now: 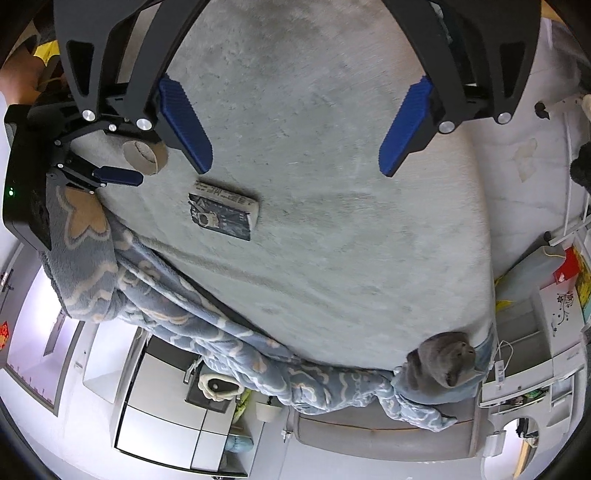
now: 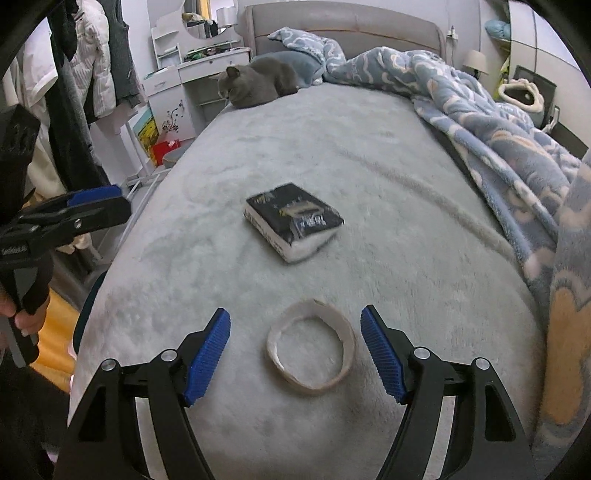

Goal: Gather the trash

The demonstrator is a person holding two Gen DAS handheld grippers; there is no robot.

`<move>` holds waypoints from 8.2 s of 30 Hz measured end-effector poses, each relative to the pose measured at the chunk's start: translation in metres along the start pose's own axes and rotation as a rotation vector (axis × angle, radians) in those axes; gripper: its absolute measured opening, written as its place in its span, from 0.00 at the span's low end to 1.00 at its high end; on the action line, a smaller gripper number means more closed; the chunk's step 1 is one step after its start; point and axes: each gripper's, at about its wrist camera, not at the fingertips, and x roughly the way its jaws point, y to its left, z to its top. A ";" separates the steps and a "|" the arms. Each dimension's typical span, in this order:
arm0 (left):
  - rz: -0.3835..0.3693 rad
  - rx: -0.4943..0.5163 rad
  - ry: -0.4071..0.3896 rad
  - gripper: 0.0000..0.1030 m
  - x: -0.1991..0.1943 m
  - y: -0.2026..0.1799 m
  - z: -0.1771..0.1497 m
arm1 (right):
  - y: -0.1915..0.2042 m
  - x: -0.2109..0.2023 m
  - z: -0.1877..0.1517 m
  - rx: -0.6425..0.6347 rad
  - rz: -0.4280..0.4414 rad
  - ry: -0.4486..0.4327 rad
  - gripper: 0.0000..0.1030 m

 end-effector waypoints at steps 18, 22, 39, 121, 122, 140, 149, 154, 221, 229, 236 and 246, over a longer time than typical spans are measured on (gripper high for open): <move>-0.048 0.039 0.001 0.91 0.043 -0.029 0.016 | -0.026 -0.003 0.004 0.004 0.058 0.006 0.45; -0.070 0.049 0.018 0.91 0.056 -0.034 0.020 | -0.037 -0.003 0.007 0.016 0.046 -0.001 0.45; -0.140 0.145 0.111 0.91 0.110 -0.066 0.027 | -0.076 0.004 0.028 0.061 -0.003 -0.035 0.45; 0.227 -0.194 0.155 0.72 -0.064 0.159 -0.083 | 0.173 0.025 0.067 -0.065 0.188 -0.023 0.45; 0.228 -0.201 0.164 0.72 -0.064 0.163 -0.086 | 0.179 0.028 0.068 -0.070 0.194 -0.019 0.45; 0.209 -0.335 0.401 0.72 -0.055 0.221 -0.142 | 0.256 0.076 0.065 -0.161 0.241 0.072 0.45; 0.138 -0.415 0.455 0.73 -0.057 0.235 -0.161 | 0.279 0.094 0.064 -0.188 0.248 0.104 0.45; 0.107 -0.431 0.455 0.77 -0.062 0.241 -0.164 | 0.287 0.104 0.062 -0.194 0.246 0.124 0.45; 0.369 -0.128 -0.233 0.73 -0.231 0.192 -0.070 | 0.291 0.053 0.056 -0.179 0.151 0.007 0.71; 0.365 -0.118 -0.261 0.95 -0.245 0.138 -0.072 | 0.213 -0.054 0.044 -0.107 -0.014 -0.205 0.89; 0.370 -0.118 -0.295 0.97 -0.261 0.085 -0.074 | 0.134 -0.155 0.011 0.012 -0.125 -0.383 0.97; 0.442 -0.087 -0.298 0.97 -0.275 0.047 -0.106 | 0.088 -0.214 -0.061 0.041 -0.168 -0.388 0.97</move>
